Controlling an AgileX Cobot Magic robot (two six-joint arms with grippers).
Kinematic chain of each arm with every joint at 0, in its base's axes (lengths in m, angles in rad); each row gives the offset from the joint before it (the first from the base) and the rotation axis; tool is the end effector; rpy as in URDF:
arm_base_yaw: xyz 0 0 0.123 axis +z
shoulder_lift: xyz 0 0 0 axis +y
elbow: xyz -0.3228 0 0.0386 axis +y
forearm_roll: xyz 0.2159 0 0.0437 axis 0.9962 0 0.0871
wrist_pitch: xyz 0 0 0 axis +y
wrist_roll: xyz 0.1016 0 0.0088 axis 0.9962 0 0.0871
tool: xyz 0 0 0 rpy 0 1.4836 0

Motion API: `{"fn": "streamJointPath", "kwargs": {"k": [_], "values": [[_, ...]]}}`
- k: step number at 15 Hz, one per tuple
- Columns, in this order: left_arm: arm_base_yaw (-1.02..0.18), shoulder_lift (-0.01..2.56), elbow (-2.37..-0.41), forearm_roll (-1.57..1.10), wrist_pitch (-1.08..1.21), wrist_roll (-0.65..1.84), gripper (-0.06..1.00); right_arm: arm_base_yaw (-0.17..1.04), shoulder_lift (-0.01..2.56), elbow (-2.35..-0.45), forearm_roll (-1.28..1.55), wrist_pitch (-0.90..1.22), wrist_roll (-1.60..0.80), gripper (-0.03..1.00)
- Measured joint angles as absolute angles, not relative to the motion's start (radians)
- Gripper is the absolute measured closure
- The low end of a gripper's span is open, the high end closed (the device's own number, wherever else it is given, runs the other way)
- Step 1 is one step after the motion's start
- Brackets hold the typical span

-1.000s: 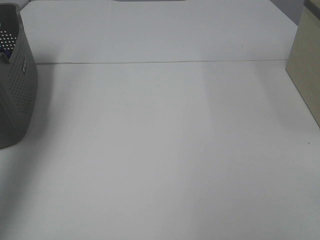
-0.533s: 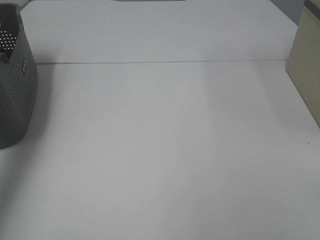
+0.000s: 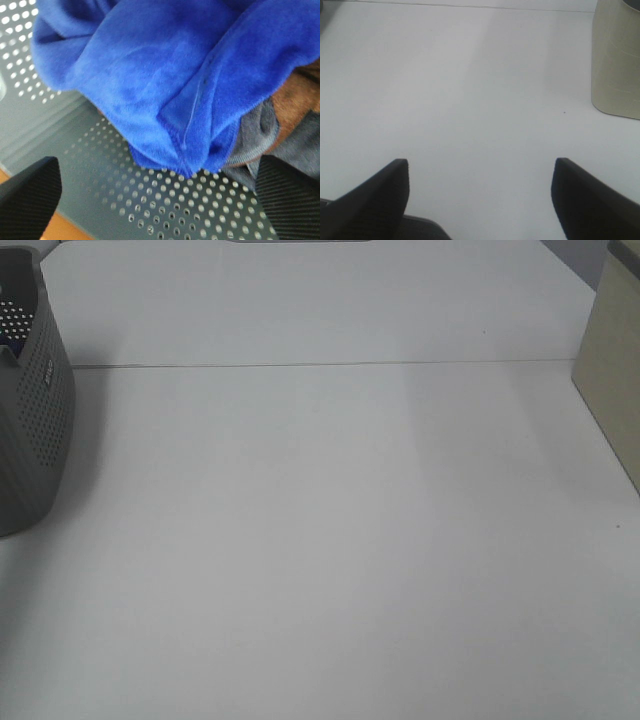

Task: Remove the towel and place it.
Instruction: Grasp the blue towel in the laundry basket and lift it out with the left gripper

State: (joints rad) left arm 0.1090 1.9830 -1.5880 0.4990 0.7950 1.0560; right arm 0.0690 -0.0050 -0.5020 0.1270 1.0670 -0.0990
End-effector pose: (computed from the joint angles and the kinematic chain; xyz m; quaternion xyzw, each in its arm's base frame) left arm 0.4231 0.0814 0.2780 0.5432 0.7809 0.3003 0.0713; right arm -0.0657 0.0068 0.2571 -0.0743 0.8481 0.0556 0.5217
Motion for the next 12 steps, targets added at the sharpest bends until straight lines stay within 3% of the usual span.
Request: {"fn": "streamJointPath", "kwargs": {"k": [8, 12], "values": [[0.109, 2.121, -1.588, 0.509, 0.649, 1.056, -0.02, 0.069, -0.005, -0.502, 0.127, 1.067, -0.099, 0.20], [0.109, 2.138, -1.588, 0.509, 0.655, 1.056, 0.09, 0.069, -0.005, -0.502, 0.127, 1.067, -0.099, 0.20]]}}
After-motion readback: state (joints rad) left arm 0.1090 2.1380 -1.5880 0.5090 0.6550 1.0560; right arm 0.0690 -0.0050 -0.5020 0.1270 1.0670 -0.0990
